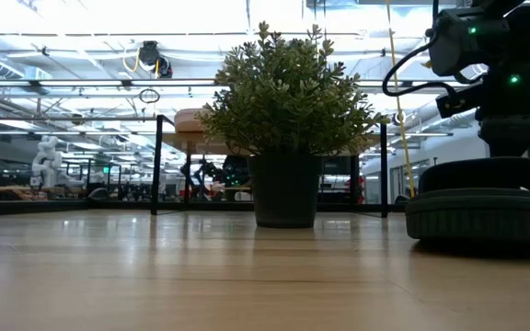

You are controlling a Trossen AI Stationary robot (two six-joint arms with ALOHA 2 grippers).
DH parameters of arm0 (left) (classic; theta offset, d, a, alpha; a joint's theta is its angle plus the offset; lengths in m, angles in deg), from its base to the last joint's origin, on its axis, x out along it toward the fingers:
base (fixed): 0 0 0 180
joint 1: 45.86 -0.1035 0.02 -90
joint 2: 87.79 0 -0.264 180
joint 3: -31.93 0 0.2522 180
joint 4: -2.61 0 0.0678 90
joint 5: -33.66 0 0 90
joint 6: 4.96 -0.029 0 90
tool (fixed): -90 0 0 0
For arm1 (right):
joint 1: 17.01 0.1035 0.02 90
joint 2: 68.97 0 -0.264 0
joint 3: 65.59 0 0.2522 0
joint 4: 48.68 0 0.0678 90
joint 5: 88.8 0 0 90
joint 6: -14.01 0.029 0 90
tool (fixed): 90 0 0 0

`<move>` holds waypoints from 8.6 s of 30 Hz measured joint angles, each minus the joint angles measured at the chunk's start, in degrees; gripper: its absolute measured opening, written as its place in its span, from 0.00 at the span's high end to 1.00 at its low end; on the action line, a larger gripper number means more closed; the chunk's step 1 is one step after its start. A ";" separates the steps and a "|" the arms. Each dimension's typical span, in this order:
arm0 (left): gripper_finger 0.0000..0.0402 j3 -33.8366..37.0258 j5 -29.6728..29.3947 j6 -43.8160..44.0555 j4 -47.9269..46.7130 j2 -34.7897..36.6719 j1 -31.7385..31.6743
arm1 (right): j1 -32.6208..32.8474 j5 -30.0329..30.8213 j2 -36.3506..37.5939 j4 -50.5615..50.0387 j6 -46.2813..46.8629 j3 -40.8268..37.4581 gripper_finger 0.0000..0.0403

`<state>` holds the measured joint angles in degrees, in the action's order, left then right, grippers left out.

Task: Pick and place slides into the shelf
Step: Put the top black slide on the shelf, then put the black slide on the shelf

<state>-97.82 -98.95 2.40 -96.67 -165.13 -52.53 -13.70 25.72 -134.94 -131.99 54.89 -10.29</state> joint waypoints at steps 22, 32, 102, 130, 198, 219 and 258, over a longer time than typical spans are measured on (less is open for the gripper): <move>0.67 0.00 0.02 -0.07 0.00 0.00 0.00 | -7.30 1.24 0.00 0.72 -4.48 0.00 0.63; 0.67 0.00 0.02 -0.07 0.01 0.00 0.02 | -8.22 1.10 -1.24 4.63 -8.55 0.02 0.63; 0.67 -0.02 -0.57 -1.21 0.02 -0.02 0.00 | -14.03 17.87 -9.41 4.63 -41.69 47.23 1.00; 0.67 -0.02 -0.59 -0.85 0.04 -0.02 0.02 | -29.53 15.76 -26.36 24.97 -65.34 47.05 1.00; 0.67 -0.02 -0.55 -0.92 0.04 -0.02 0.00 | -28.35 23.78 -30.03 23.05 -73.57 41.27 1.00; 0.67 -0.02 -0.57 -0.87 0.06 -0.02 0.00 | -28.33 24.90 -30.03 22.51 -74.62 41.27 0.93; 0.67 -0.02 -0.57 -1.16 0.06 -0.02 0.00 | -19.67 34.53 -28.66 22.55 -76.70 41.27 0.49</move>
<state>-97.84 -99.52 1.24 -96.61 -165.15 -52.53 -33.37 60.25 -163.60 -109.45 -21.81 30.98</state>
